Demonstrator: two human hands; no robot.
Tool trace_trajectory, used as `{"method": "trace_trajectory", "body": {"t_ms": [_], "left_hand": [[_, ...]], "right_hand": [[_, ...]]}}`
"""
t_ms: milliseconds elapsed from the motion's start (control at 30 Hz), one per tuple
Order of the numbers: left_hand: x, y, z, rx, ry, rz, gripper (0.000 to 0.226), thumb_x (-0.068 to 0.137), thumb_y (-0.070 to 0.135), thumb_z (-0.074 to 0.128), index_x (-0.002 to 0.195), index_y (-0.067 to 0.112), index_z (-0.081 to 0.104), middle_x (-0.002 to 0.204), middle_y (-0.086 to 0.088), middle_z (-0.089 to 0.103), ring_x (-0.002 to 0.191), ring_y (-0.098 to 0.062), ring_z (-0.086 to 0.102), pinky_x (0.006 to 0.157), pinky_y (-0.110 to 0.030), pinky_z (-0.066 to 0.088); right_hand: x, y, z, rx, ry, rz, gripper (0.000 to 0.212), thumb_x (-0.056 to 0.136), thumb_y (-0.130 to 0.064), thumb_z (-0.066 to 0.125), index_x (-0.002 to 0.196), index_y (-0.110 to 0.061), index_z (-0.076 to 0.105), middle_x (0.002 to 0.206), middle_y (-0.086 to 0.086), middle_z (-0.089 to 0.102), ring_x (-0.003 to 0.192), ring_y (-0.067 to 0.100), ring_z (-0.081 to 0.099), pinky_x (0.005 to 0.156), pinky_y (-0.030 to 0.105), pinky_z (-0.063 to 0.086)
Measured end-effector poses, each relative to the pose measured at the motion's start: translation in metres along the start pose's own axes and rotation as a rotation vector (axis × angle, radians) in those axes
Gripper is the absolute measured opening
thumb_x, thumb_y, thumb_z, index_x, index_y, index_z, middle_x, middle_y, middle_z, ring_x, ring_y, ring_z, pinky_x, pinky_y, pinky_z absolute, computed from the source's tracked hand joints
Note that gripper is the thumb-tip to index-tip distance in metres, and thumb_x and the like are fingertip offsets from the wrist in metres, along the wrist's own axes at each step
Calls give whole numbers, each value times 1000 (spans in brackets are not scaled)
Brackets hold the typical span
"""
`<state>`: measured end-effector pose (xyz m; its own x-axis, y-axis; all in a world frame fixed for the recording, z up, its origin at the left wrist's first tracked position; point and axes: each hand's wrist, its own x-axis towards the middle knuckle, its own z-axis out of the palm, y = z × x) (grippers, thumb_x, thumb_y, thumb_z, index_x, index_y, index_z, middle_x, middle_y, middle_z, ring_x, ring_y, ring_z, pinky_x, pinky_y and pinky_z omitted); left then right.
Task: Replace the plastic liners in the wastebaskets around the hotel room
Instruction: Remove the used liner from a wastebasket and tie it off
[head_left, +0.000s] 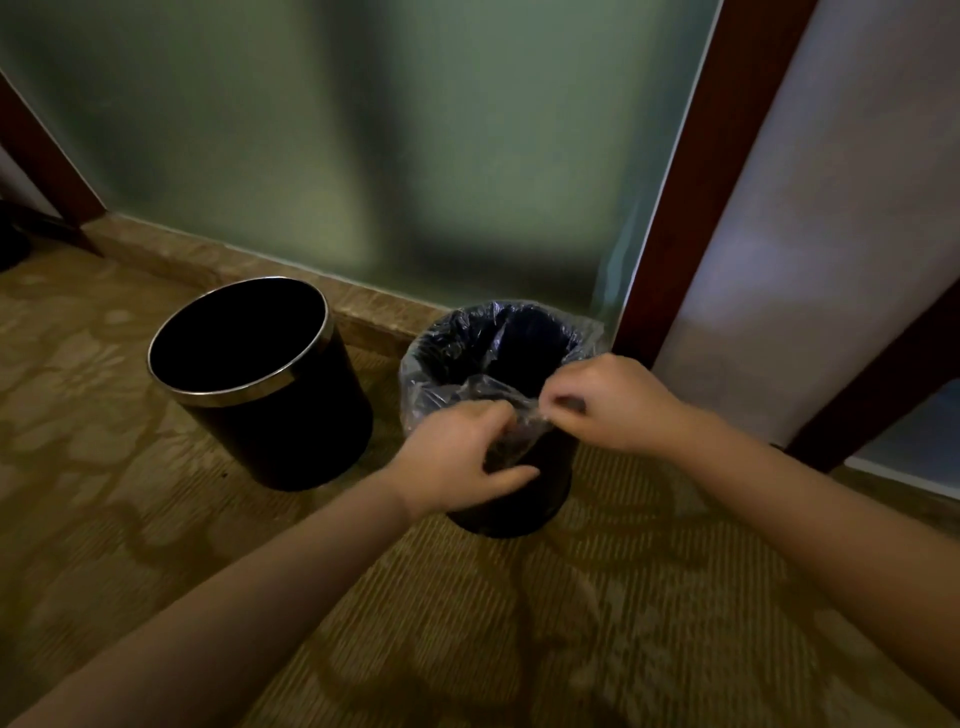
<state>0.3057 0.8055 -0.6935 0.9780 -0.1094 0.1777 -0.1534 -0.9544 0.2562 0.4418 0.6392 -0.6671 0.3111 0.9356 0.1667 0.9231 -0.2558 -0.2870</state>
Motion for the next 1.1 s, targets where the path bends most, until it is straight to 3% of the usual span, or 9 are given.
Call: {"method": "trace_trajectory", "body": {"t_ms": [167,267,367,500,600,700,800,933,1100], "left_hand": [[23,21,15,-181,98,-105,16,89,33,60,97,20,56,89,9,53,83,-7,51,71,-22,41],[28,21,1,-262,213,-212,11,93,16,52,82,19,54,75,4,58,71,-15,59,65,-32,47],[27,8,-26,-85,319,-268,7,93,14,51,93,16,58,66,1,59,61,-22,60,52,-27,38],[27,-20,-64,60,467,-240,20,84,16,52,100,10,64,56,-1,57,53,-32,59,51,-29,40],[25,-33,-77,-138,402,-196,18,83,15,46,95,15,60,49,9,42,48,-12,47,51,-27,35],[28,-33,-81,-281,313,-199,31,80,34,35,89,20,61,61,0,59,59,-14,56,59,-31,44],[42,-38,-85,-348,191,-323,44,87,47,36,90,15,67,75,-6,68,68,-11,61,67,-30,45],[62,-56,-91,-136,219,-453,19,94,31,53,92,16,64,71,6,61,67,-15,56,66,-27,40],[76,-90,-81,7,92,-679,46,94,37,53,126,4,53,123,-15,60,113,-32,55,90,-35,43]], "right_hand": [[10,-11,-24,365,267,131,19,93,-14,52,76,-17,59,70,-2,63,68,17,61,65,45,50],[14,-14,-24,374,448,159,22,99,-15,47,77,-18,51,61,-3,52,57,15,53,56,44,43],[16,-7,-25,324,505,231,20,100,-17,46,80,-20,51,58,-6,47,54,15,50,54,41,39],[12,12,-32,202,174,372,24,99,-22,46,78,-17,56,68,-1,58,66,21,57,63,41,46],[10,30,-33,126,-148,484,26,96,-18,46,72,-16,57,77,4,61,75,25,60,69,38,47],[7,36,-36,192,-337,627,23,97,-16,46,85,-7,63,84,10,68,73,22,67,69,35,53],[14,37,-38,300,-171,634,21,97,-15,47,96,-7,66,92,12,70,83,26,69,79,40,55],[39,39,-44,473,167,630,19,92,-15,52,90,-21,69,94,-4,68,94,16,62,88,34,49],[63,49,-40,915,486,712,24,97,-20,45,86,-22,66,99,2,70,101,22,64,90,34,47]]}}
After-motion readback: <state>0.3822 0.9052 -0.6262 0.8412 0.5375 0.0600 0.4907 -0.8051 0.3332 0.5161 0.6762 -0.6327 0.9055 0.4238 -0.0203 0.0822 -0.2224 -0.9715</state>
